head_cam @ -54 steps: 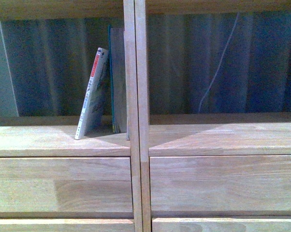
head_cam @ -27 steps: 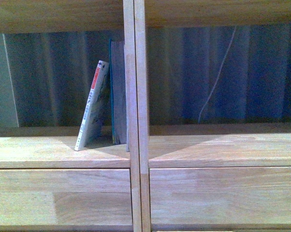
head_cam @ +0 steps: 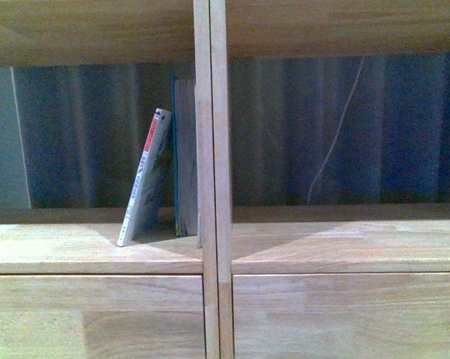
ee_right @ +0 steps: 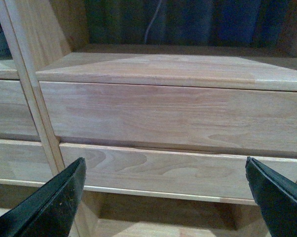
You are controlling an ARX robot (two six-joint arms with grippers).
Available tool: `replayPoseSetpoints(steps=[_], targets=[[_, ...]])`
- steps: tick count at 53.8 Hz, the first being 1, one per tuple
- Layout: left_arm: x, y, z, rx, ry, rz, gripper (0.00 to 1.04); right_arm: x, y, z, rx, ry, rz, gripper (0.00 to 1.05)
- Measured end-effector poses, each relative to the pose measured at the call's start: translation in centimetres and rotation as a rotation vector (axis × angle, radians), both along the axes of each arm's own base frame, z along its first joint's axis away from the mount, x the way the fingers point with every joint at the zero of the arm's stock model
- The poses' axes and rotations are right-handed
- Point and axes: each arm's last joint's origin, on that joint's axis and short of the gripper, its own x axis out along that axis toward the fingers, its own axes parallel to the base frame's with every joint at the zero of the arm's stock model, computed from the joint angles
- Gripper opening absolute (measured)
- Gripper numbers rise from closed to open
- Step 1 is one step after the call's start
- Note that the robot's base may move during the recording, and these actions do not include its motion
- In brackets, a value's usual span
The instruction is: Organize books on shelf
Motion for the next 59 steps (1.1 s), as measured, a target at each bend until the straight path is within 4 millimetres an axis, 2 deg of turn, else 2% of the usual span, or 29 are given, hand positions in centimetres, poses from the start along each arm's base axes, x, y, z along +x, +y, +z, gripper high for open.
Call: replayPoseSetpoints(steps=[41,59], targets=[[0.00,-0.03,0.00,-0.001,0.000,0.003,0.03,0.00,0.00,0.00,0.000,0.000,0.000,0.98],[0.00,-0.03,0.00,0.000,0.000,0.003,0.58,0.00,0.00,0.00,0.000,0.000,0.000,0.98]])
